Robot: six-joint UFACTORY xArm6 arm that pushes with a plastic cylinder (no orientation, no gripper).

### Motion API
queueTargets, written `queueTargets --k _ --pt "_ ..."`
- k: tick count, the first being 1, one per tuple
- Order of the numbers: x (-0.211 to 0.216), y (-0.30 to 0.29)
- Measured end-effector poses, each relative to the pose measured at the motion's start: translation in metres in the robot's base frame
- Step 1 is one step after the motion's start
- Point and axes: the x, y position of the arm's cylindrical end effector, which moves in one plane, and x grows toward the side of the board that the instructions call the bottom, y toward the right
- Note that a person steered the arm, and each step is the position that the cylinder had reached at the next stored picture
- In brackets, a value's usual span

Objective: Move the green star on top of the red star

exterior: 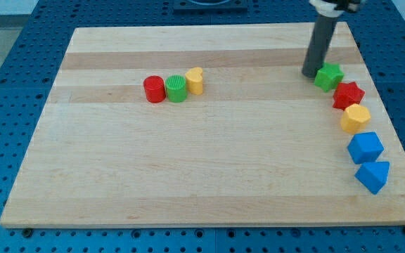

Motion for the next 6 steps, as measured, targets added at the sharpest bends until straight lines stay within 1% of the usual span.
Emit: queueTargets --k 2,3,4,5,6 --pt "-0.001 -0.007" --pt "0.009 -0.029" --pt "0.017 -0.033" --pt "0.022 -0.030" --pt "0.034 -0.016"
